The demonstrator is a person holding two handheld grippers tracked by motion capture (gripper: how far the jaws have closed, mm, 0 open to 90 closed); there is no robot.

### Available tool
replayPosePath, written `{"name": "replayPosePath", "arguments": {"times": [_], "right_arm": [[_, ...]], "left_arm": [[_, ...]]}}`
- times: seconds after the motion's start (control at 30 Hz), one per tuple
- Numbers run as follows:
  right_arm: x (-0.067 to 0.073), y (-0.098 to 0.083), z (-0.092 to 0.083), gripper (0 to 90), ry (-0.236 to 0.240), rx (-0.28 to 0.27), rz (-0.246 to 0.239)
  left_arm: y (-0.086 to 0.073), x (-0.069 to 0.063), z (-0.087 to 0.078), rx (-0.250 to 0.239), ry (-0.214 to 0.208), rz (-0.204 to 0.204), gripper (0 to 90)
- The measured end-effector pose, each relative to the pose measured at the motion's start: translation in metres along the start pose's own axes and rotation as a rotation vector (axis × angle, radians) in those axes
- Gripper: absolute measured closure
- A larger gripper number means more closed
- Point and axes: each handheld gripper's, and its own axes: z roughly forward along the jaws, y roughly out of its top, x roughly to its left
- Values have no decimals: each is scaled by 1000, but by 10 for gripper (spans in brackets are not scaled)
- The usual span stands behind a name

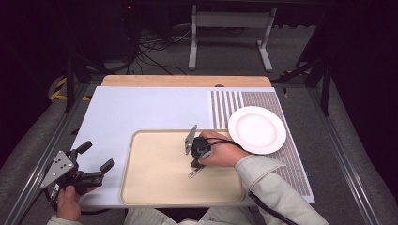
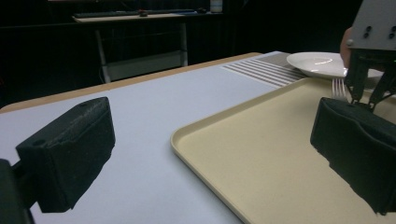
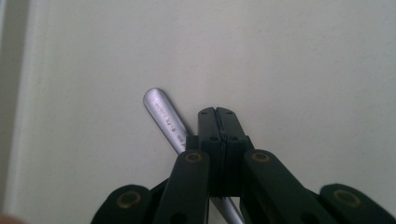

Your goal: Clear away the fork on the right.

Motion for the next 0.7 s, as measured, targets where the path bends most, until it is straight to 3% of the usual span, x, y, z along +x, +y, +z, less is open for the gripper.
{"name": "replayPosePath", "arguments": {"times": [0.27, 0.7], "right_arm": [[23, -16, -6, 900, 24, 35, -17], [41, -43, -16, 900, 37, 66, 7]], "left_arm": [[0, 0, 1, 3, -3, 2, 6], [0, -1, 1, 4, -3, 4, 6]]}}
